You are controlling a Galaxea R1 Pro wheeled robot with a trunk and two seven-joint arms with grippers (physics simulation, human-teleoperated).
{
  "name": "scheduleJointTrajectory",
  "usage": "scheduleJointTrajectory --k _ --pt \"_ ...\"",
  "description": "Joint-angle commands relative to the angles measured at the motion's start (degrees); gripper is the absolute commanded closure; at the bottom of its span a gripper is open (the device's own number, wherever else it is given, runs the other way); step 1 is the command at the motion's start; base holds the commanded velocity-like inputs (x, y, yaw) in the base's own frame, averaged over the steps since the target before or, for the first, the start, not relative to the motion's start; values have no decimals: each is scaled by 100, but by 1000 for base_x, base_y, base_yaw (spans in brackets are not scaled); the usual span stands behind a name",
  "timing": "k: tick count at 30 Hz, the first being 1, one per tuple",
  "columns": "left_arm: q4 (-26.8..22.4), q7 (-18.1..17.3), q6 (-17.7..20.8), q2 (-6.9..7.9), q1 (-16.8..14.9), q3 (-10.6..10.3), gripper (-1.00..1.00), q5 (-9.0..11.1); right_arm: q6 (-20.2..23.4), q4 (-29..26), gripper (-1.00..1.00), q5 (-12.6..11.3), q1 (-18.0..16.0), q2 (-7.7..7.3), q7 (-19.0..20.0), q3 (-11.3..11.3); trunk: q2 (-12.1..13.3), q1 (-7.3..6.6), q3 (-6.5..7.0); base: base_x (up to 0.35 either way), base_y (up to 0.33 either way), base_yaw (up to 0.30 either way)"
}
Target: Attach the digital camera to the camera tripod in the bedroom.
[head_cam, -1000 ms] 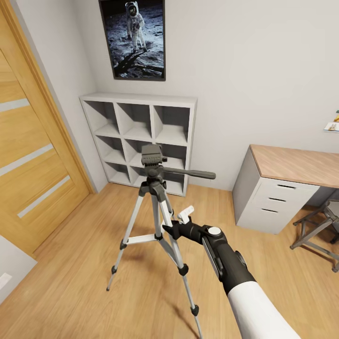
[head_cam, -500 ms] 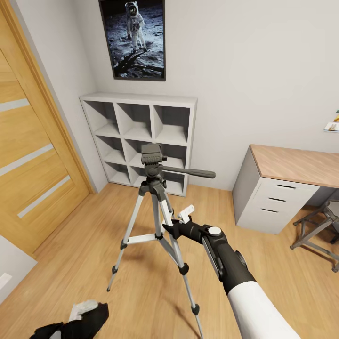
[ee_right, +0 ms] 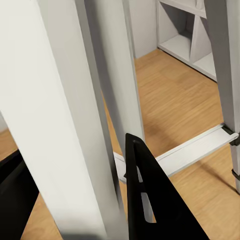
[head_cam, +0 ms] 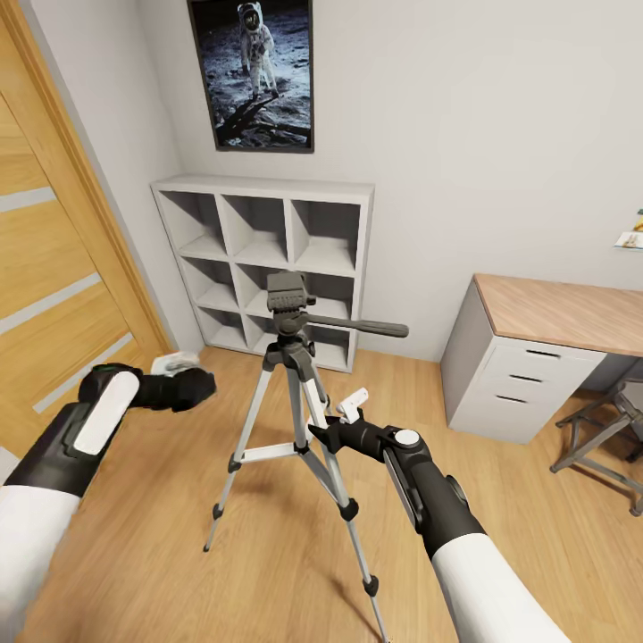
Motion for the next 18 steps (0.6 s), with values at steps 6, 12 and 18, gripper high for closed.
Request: scheduleJointTrajectory --k 6,12,18 --pt "1116 139 56 -382 -2063 -6 100 37 28 -21 100 25 -6 3 27 -13 -15 2 -11 0 0 0" --pt "1968 545 57 -925 -3458 -11 100 -8 29 -20 100 21 -2 3 27 -12 -15 2 -11 0 0 0" --pt "2227 913 62 -1279 -4127 -10 100 23 29 -21 100 18 -4 3 27 -14 -15 2 -11 0 0 0"
